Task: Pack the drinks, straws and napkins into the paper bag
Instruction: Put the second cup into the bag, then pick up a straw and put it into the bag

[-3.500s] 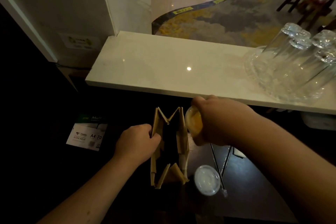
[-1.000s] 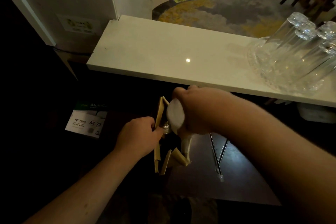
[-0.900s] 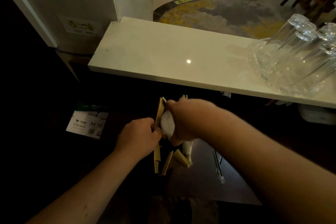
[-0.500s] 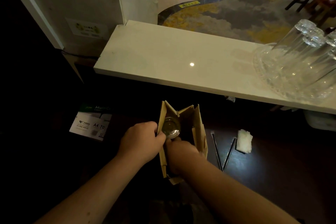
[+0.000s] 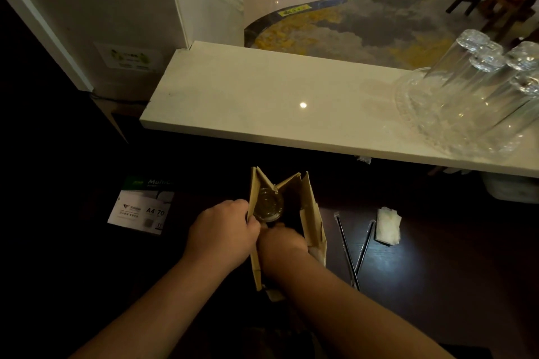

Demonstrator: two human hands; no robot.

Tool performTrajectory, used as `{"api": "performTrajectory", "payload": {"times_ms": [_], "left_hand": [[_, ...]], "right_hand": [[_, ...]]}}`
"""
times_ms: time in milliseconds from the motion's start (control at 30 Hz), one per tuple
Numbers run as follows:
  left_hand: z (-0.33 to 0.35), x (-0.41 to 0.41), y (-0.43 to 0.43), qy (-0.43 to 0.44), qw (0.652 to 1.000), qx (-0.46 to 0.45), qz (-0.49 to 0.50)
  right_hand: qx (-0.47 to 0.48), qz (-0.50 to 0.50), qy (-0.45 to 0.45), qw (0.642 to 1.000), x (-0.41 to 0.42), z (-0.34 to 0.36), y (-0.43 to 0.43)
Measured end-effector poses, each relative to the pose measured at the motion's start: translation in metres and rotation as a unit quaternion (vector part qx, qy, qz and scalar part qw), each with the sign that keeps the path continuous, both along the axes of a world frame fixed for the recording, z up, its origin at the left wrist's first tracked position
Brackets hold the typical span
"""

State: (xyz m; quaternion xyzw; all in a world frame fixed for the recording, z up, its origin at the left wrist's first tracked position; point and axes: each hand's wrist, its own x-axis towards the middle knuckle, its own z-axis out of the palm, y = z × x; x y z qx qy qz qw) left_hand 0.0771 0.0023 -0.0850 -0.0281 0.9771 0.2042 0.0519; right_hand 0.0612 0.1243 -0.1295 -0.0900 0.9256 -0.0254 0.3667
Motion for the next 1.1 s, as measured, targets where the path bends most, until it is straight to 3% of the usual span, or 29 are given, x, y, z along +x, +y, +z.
{"api": "performTrajectory", "payload": {"times_ms": [67,133,233,300,367,467,600,800,933,1100], "left_hand": [[0.003,-0.004,-0.003,0.004,1.000,-0.009,-0.005],[0.007,-0.010,-0.005,0.004,1.000,-0.023,-0.012],[0.012,-0.013,-0.006,0.003,0.999,-0.039,-0.015],[0.012,-0.010,-0.007,-0.002,0.999,-0.032,-0.018],[0.011,-0.005,-0.008,-0.001,1.000,-0.026,-0.015],[0.008,0.001,-0.008,-0.014,1.000,-0.020,-0.020],[0.006,0.006,-0.007,-0.020,1.000,-0.014,-0.013],[0.007,0.008,-0.006,-0.007,1.000,-0.011,-0.014],[0.008,0.007,-0.008,-0.021,1.000,-0.003,-0.010],[0.006,0.003,-0.012,-0.021,1.000,0.007,-0.004]], "right_hand": [[-0.032,-0.001,0.011,0.999,-0.003,0.025,0.002],[-0.105,-0.004,0.086,0.991,-0.003,0.053,0.008],[-0.215,-0.022,0.330,0.919,0.000,0.087,0.032],[-0.213,-0.083,0.403,0.886,-0.005,0.085,0.066],[-0.151,-0.177,0.346,0.909,-0.013,0.062,0.108],[0.000,-0.265,0.170,0.949,-0.015,0.005,0.161],[0.065,-0.301,0.003,0.951,0.003,-0.065,0.191],[0.052,-0.352,0.003,0.935,0.013,-0.092,0.193],[0.080,-0.254,-0.087,0.960,-0.001,-0.082,0.192],[0.012,-0.244,0.009,0.970,-0.024,-0.001,0.173]]}}
